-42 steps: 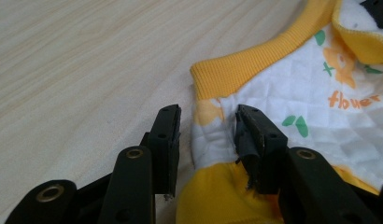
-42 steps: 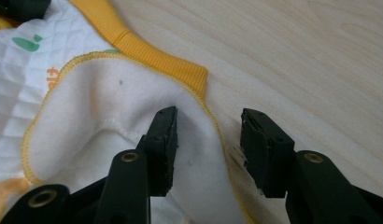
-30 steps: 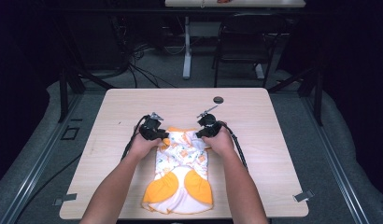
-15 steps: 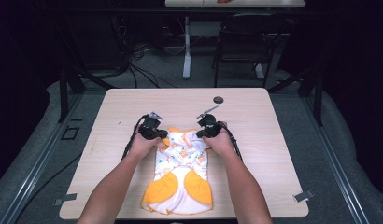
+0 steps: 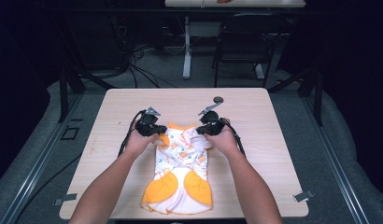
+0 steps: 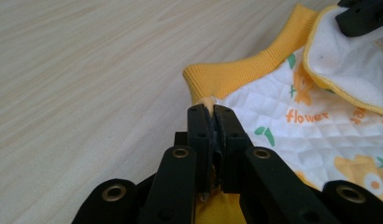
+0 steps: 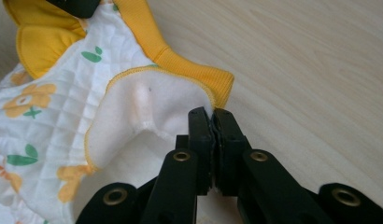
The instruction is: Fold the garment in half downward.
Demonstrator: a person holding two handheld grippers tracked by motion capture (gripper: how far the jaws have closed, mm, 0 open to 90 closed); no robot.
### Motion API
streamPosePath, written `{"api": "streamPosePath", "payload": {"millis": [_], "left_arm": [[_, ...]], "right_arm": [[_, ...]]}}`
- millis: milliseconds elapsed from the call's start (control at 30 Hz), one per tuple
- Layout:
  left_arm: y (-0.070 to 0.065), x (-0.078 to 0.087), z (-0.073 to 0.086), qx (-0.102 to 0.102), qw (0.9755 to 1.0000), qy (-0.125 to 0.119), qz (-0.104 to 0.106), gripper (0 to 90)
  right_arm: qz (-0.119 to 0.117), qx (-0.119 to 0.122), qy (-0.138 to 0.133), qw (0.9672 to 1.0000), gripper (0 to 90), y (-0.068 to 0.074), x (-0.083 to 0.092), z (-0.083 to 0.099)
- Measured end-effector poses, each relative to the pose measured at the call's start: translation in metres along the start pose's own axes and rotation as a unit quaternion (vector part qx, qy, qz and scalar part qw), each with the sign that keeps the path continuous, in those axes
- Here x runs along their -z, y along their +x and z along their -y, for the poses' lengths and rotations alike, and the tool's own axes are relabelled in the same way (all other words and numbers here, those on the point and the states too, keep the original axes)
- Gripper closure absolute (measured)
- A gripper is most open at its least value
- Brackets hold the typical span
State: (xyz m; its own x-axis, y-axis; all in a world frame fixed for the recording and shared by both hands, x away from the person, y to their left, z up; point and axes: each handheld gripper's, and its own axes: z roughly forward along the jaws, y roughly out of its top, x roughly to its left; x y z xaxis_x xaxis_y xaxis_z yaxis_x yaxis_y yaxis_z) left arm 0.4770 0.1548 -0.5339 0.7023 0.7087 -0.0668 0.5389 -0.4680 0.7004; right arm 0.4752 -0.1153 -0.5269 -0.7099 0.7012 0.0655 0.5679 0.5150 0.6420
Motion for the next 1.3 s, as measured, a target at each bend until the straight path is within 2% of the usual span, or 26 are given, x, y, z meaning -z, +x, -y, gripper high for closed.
{"api": "streamPosePath", "payload": {"millis": [67,167,433,500,733,1067,1100,1300], "left_arm": [[0.000,0.004,-0.002,-0.001,1.0000,-0.005,-0.001,86.6],[0.001,0.011,-0.003,0.002,0.9999,-0.013,0.001,86.5],[0.001,0.028,-0.013,-0.005,0.9996,-0.029,0.002,86.5],[0.000,0.031,-0.015,-0.004,0.9993,-0.038,0.002,86.8],[0.001,0.042,-0.024,-0.009,0.9989,-0.047,-0.001,86.9],[-0.001,0.059,-0.041,-0.019,0.9973,-0.070,-0.009,87.3],[-0.002,0.062,-0.043,-0.023,0.9970,-0.073,-0.013,87.4],[-0.003,0.071,-0.050,-0.028,0.9958,-0.085,-0.017,87.5]], "right_arm": [[-0.003,-0.002,-0.006,1.0000,86.9,0.002,0.005,-0.002],[-0.003,0.015,-0.017,0.9997,86.9,0.005,0.013,-0.008],[-0.002,0.013,-0.037,0.9992,86.9,0.008,0.024,-0.012],[0.004,0.023,-0.031,0.9992,86.9,0.010,0.031,-0.016],[0.011,0.049,-0.037,0.9981,86.9,0.015,0.047,-0.030],[0.036,0.063,-0.049,0.9961,86.9,0.015,0.065,-0.047],[0.041,0.066,-0.059,0.9952,86.9,0.015,0.070,-0.051],[0.047,0.075,-0.071,0.9936,86.9,0.018,0.079,-0.056]]}}
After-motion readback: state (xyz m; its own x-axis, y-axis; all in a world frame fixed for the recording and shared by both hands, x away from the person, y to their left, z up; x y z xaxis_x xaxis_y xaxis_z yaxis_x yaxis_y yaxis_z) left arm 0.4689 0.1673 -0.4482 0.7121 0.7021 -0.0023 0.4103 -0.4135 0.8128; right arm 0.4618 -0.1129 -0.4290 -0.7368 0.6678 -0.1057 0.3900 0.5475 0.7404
